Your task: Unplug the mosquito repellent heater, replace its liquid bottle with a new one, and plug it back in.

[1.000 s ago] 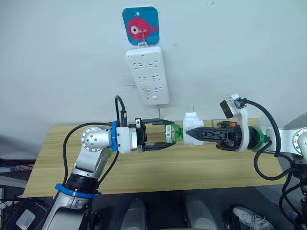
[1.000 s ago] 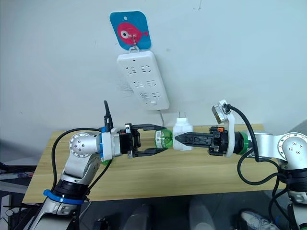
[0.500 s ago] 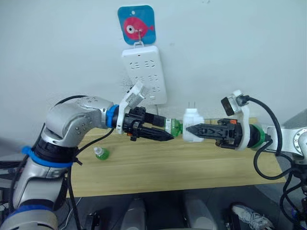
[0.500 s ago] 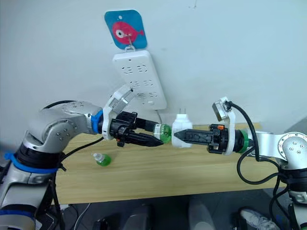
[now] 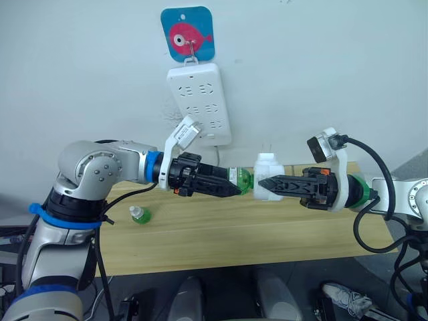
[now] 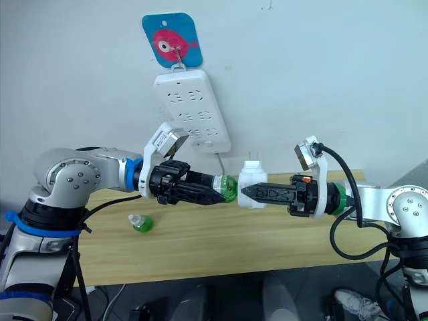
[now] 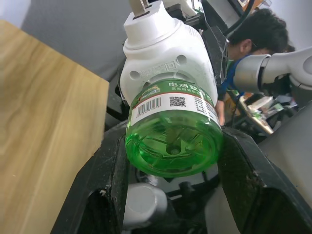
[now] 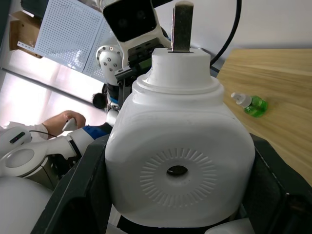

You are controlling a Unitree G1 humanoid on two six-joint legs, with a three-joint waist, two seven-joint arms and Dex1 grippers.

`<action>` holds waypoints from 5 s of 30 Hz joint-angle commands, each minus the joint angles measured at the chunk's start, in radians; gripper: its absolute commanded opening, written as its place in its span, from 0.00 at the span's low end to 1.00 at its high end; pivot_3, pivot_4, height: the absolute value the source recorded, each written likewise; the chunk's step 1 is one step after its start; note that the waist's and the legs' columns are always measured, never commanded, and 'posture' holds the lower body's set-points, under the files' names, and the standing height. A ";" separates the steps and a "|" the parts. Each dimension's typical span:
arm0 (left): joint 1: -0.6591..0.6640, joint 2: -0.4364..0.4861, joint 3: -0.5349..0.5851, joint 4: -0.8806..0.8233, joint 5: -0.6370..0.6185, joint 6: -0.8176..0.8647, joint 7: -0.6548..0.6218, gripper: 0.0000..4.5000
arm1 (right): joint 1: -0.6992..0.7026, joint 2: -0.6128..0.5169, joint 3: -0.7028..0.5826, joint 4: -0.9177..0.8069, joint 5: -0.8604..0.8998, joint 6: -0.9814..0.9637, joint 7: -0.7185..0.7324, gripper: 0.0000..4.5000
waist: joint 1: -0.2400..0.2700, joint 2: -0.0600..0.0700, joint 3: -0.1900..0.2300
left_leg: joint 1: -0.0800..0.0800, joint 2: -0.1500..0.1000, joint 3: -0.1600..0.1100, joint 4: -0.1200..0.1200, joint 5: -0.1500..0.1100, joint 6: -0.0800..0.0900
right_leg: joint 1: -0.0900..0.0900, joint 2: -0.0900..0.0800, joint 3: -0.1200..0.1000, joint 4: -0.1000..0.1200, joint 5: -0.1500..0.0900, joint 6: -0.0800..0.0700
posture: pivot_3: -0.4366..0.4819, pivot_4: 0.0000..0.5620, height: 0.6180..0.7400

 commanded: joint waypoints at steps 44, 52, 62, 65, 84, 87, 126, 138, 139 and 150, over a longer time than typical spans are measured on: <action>0.324 -0.278 -0.040 0.081 0.702 -1.593 -0.147 0.81 | 0.000 -0.023 -0.019 0.006 0.023 0.037 -0.020 0.67 | 0.023 -0.001 0.001 | -0.003 -0.001 0.001 0.008 -0.001 0.002 | 0.001 0.000 0.001 0.001 0.002 0.001 | 0.33 0.37 0.95; 0.331 -0.230 -0.058 -0.017 0.655 -1.477 -0.177 0.50 | 0.006 -0.029 -0.023 0.006 0.020 0.040 -0.016 0.67 | 0.023 -0.001 0.001 | -0.003 -0.001 0.000 0.009 -0.002 0.003 | 0.001 0.000 0.000 0.001 0.002 0.001 | 0.34 0.37 0.95; -0.004 0.038 -0.017 0.009 0.179 -0.196 -0.078 0.50 | 0.016 -0.044 -0.029 -0.003 -0.022 0.062 0.028 0.67 | 0.019 -0.001 0.001 | -0.003 -0.001 -0.002 0.012 -0.002 0.004 | 0.002 0.001 -0.001 0.004 0.002 0.001 | 0.36 0.37 0.95; -0.080 0.036 0.026 0.073 0.057 0.018 -0.047 0.50 | 0.018 -0.046 -0.028 -0.008 -0.032 0.060 0.039 0.67 | 0.013 -0.001 0.001 | -0.003 -0.001 -0.002 0.011 -0.003 0.005 | 0.001 0.001 -0.002 0.003 0.002 0.001 | 0.35 0.37 0.95; 0.171 0.173 0.046 -0.100 0.223 -0.200 -0.173 0.50 | 0.032 -0.042 0.069 0.038 -0.571 0.037 -0.088 0.67 | 0.010 -0.001 0.002 | -0.003 0.000 0.001 0.010 -0.003 0.004 | -0.001 0.001 0.001 0.002 0.002 0.001 | 0.37 0.40 0.95; 0.264 0.164 0.029 -0.159 0.316 -0.342 -0.164 0.50 | 0.018 -0.061 0.203 0.074 -0.902 -0.055 -0.075 0.67 | 0.019 0.000 0.002 | -0.003 0.000 0.002 0.010 -0.003 0.005 | -0.001 0.001 0.002 0.001 0.002 0.001 | 0.38 0.41 0.95; 0.491 -0.017 0.054 -0.127 0.516 -0.741 -0.074 0.50 | 0.100 0.062 -0.224 -0.114 -1.391 0.186 0.334 1.00 | 0.026 0.000 0.004 | -0.004 -0.001 0.002 0.011 -0.003 0.005 | -0.004 0.000 0.002 0.008 0.002 0.001 | 0.35 0.40 0.95; 0.462 -0.392 0.014 -0.081 0.681 -1.094 0.198 0.50 | 0.077 0.837 -0.716 -0.370 -0.861 0.275 -0.060 1.00 | 0.021 0.001 0.003 | -0.001 -0.001 0.002 0.012 -0.003 0.005 | -0.001 0.000 0.002 0.009 0.002 0.001 | 0.32 0.38 0.95; 0.459 -0.416 0.004 -0.067 0.704 -1.129 0.216 0.50 | 0.074 0.886 -0.724 -0.361 -0.787 0.254 -0.128 1.00 | 0.020 0.001 0.003 | -0.001 -0.001 0.002 0.012 -0.003 0.005 | -0.001 0.000 0.002 0.010 0.002 0.001 | 0.32 0.38 0.95; 0.389 -0.512 -0.044 -0.082 0.755 -1.112 0.337 0.50 | 0.156 0.909 -0.457 -0.357 -0.463 0.011 -0.445 1.00 | -0.005 0.002 0.003 | -0.001 -0.001 0.002 0.012 -0.003 0.005 | -0.001 0.000 0.002 0.011 0.002 0.001 | 0.30 0.37 0.95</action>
